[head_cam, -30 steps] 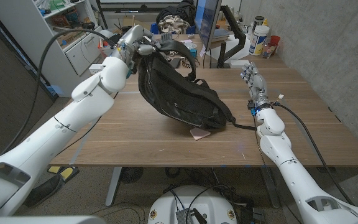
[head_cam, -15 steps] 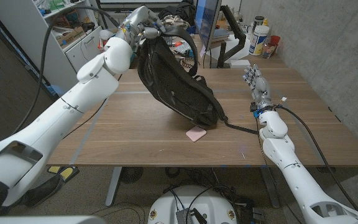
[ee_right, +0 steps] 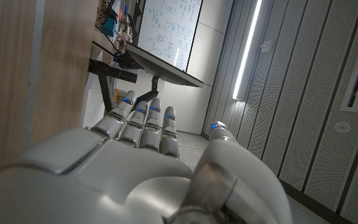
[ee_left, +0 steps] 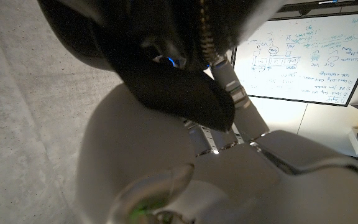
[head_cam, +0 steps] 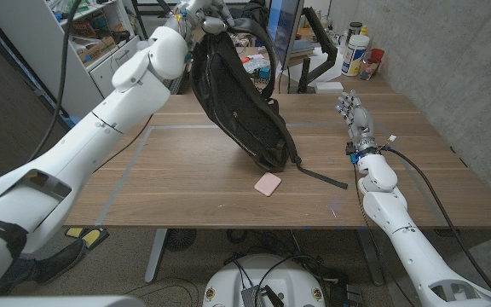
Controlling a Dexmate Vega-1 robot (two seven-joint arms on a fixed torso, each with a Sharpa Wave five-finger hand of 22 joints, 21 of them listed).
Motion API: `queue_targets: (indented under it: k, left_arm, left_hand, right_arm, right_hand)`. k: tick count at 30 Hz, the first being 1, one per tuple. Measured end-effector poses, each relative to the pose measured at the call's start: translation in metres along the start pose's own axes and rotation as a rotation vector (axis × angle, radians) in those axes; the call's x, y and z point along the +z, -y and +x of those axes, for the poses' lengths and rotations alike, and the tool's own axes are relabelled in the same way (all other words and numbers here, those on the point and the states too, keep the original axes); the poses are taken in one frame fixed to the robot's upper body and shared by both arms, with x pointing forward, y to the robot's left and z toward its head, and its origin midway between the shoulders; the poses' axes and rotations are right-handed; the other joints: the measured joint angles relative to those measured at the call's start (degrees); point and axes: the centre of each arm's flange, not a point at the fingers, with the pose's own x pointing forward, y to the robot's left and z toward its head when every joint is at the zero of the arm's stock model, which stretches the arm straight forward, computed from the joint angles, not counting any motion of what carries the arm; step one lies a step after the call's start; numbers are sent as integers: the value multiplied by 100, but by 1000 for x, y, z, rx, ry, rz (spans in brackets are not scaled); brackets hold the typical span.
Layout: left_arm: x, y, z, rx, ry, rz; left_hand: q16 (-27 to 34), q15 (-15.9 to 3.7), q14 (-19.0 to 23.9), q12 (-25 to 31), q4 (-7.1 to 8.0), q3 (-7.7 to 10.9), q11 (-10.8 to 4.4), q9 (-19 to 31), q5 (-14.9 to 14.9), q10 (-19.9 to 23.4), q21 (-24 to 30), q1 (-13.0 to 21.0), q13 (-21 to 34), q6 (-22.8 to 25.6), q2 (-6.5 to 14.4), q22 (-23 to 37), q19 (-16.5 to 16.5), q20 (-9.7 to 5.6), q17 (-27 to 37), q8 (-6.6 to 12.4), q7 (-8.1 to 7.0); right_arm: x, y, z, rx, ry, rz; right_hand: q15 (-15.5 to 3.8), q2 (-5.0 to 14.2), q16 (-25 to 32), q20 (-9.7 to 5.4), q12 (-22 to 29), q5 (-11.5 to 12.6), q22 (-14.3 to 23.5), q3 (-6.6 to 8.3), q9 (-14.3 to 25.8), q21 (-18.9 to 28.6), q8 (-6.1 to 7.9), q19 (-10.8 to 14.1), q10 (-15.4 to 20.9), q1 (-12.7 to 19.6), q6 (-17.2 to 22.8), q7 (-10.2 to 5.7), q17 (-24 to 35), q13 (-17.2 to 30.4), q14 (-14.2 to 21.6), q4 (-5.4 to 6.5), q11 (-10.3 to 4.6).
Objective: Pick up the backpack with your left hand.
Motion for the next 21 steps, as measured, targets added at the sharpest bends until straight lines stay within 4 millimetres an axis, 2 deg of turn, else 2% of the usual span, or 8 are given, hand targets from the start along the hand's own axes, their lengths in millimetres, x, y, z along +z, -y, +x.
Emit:
queue_targets:
  k: [13, 15, 18, 21]
  left_arm:
    - [13, -17, 15, 18, 11, 19]
    - [19, -25, 20, 30, 21, 21]
    - [18, -25, 20, 25, 17, 24]
    - [24, -31, 24, 33, 25, 27]
  left_hand:
    - [-19, -2, 0, -43, 0, 0, -1, -1, 0, 1, 0, 1, 9, 0, -4, 1, -11, 11, 1, 45, 0]
    - [-24, -3, 0, -43, 0, 0, -1, 0, 0, 1, 1, 1, 18, 0, -4, 5, -45, -2, 2, 45, 0]
    - [-26, -8, -4, -43, 0, 0, -2, 0, 0, 1, 4, 1, 24, 0, -5, 5, -61, -1, 2, 45, 0]
    - [-45, -67, 54, -43, 0, 0, -22, 0, 20, 22, 4, -7, 24, 1, -13, 5, -61, -1, 3, 45, 0]
  right_arm:
    - [-1, 2, 0, -2, 0, -3]
    - [0, 2, 0, -1, 1, -5]
    - [-1, 2, 0, -1, 0, -5]
    - [0, 2, 1, -1, 1, -6]
  right_hand:
    - [0, 0, 0, -31, 0, 0, 0, 0, 0, 1, 0, 31, 0, 0, 0, 0, 0, 0, 0, 0, 0]
    - [0, 0, 0, -31, 0, 0, 0, 0, 0, 1, 0, 31, 0, 0, 0, 0, 1, 0, -1, 0, 0]
    - [1, 0, 0, -31, 0, 0, 0, 0, 0, -21, 0, 31, 0, 0, 0, 0, 1, 0, -1, 1, 0]
    - [1, 0, 0, -31, 0, 0, 0, 0, 0, -21, 0, 31, 0, 0, 0, 0, 1, 0, -1, 1, 0]
